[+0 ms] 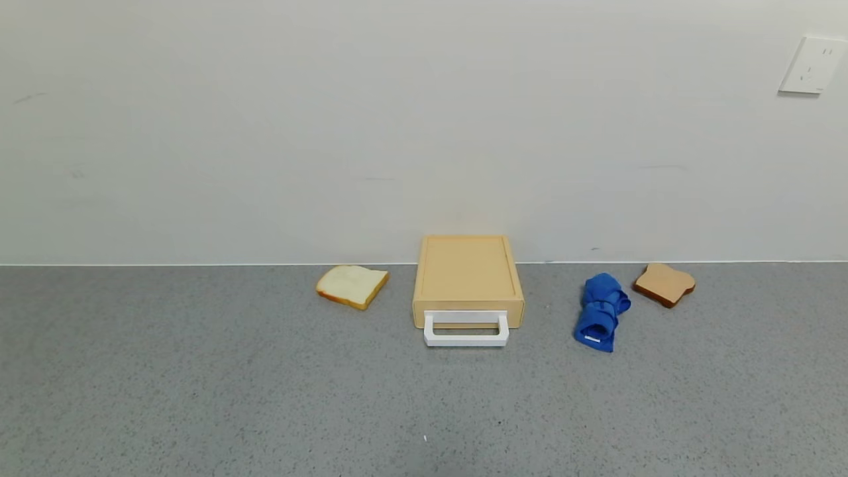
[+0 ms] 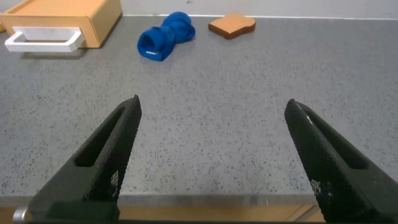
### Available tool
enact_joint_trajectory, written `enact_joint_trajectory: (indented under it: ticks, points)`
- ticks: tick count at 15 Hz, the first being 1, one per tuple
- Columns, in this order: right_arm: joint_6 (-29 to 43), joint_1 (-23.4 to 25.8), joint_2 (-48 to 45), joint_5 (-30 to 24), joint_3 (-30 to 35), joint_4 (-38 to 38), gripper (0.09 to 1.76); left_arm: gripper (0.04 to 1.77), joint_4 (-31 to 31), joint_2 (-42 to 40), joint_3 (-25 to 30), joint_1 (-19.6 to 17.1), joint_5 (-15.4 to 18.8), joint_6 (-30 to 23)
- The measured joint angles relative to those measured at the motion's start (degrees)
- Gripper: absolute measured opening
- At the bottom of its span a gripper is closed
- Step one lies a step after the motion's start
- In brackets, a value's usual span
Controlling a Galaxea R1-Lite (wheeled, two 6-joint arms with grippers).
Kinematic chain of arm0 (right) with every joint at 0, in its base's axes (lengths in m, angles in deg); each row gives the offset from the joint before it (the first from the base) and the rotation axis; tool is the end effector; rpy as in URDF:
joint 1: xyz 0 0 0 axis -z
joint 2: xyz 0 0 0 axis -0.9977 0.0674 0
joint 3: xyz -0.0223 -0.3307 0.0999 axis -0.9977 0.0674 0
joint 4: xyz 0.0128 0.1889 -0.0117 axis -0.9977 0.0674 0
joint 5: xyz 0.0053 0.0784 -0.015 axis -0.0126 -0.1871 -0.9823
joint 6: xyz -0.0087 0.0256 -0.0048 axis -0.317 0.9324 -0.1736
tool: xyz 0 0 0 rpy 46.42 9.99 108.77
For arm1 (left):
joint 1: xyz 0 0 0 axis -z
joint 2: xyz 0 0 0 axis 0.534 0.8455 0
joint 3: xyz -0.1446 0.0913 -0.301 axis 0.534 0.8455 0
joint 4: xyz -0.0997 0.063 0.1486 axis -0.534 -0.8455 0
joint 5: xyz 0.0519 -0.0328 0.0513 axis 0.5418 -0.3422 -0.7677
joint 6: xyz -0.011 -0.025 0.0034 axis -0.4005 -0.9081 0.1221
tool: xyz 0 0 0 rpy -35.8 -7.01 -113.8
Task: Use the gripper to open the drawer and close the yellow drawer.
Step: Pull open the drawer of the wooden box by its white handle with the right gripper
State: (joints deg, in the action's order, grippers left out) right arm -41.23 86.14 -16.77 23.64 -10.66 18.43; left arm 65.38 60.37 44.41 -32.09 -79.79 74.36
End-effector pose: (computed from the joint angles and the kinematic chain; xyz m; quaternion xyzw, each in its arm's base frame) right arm -0.0653 -0.0007 0.0734 0.0090 0.0156 -0.0121 0.9998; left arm -0.0649 0.0006 0.0769 -0.0068 -0.0039 0.0051 1.0000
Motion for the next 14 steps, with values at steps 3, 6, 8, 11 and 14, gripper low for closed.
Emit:
enact_joint_trajectory:
  ticks: [3, 6, 8, 11, 14]
  points:
    - [0.00, 0.00, 0.07, -0.77, -2.28, 1.90, 1.70, 1.72, -0.02, 0.00, 0.00, 0.00, 0.00, 0.00]
    - [0.00, -0.02, 1.89, -2.10, -8.00, 5.92, 1.70, 1.72, 0.00, 0.00, 0.00, 0.00, 0.00, 0.00]
    - [0.00, -0.02, 5.62, -2.57, -11.41, 6.62, 1.70, 1.72, 0.00, 0.00, 0.00, 0.00, 0.02, 0.02]
    - [0.00, 0.00, 15.19, -2.85, -17.36, 6.75, 1.70, 1.72, 0.00, 0.00, 0.00, 0.00, 0.02, 0.00]
    - [0.00, -0.44, 28.96, -3.54, -24.77, 6.75, 1.70, 1.72, -0.02, 0.00, 0.00, 0.00, 0.00, 0.02]
